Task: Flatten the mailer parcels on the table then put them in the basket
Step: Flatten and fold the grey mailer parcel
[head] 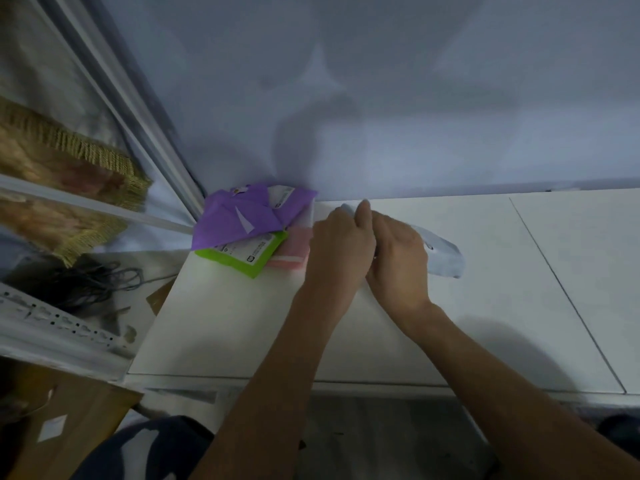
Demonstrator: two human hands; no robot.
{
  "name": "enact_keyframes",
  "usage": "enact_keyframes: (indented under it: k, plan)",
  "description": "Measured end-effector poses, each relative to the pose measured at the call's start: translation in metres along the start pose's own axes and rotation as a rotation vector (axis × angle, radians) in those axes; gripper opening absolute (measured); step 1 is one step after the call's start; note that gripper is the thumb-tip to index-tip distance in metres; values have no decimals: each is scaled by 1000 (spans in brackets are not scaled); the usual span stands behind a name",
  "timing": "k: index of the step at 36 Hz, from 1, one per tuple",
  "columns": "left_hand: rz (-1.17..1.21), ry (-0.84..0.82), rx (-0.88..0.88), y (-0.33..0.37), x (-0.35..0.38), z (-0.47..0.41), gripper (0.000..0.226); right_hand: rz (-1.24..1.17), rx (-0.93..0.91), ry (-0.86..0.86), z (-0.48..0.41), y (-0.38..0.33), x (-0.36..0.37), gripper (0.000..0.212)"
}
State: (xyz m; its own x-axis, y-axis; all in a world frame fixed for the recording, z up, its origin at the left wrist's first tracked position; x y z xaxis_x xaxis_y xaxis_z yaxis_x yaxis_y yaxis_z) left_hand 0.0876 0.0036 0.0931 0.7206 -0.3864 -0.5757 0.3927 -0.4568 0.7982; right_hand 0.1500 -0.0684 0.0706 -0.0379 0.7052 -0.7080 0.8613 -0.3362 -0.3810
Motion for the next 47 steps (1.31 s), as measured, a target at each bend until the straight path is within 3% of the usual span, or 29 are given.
enact_keyframes:
  k: [6, 11, 15, 19, 21, 23, 26, 32, 36, 39, 41, 47]
  plan:
    - [152, -63, -288, -55, 9, 2, 54, 90, -84, -43, 27, -18, 21, 29]
    - [519, 4, -407, -77, 5, 6, 31, 9, -49, 15, 32, -31, 14, 23]
    - [641, 74, -426, -90, 4, 4, 34, -71, -69, -60, 32, -38, 21, 27]
    - [776, 215, -473, -112, 1, 6, 56, -113, -157, -206, 37, -54, 34, 45]
    - [831, 209, -505, -121, 1, 10, 41, -202, -166, -286, 36, -56, 37, 38]
    - [904, 193, -542, -133, 2, 13, 24, -341, -27, -320, 28, -44, 33, 22]
    - [869, 177, -520, -141, 3, 16, 12, -426, 192, -376, 20, -15, 41, 16]
    - [903, 104, -519, -145, 12, 19, 25, 105, 94, -440, 34, 40, 70, 60]
    - [872, 84, -586, -162, 17, 23, 19, 218, 99, -417, 39, 66, 70, 71]
    - [829, 88, -544, -165, 18, 19, 14, 126, 235, -422, 40, 87, 68, 57]
    - [753, 100, -532, -169, 19, 18, 21, 49, 333, -453, 46, 101, 71, 50]
    - [505, 34, -531, -199, 36, 21, 48, 17, 385, -396, 56, 109, 64, 40]
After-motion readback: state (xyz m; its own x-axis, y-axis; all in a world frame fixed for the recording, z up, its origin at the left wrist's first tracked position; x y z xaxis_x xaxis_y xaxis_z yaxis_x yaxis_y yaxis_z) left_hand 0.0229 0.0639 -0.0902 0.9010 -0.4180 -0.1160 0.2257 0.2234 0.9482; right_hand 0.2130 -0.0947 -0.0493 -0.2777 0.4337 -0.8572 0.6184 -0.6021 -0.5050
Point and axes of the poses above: each hand's wrist, its own z-axis away from the middle knuckle, its own x-axis out of the palm, y = z × x, the point moved 10 cm from there along -z, towards the middle knuckle, and after that the axes turned 13 degrees about z, right-handed, at the moved point
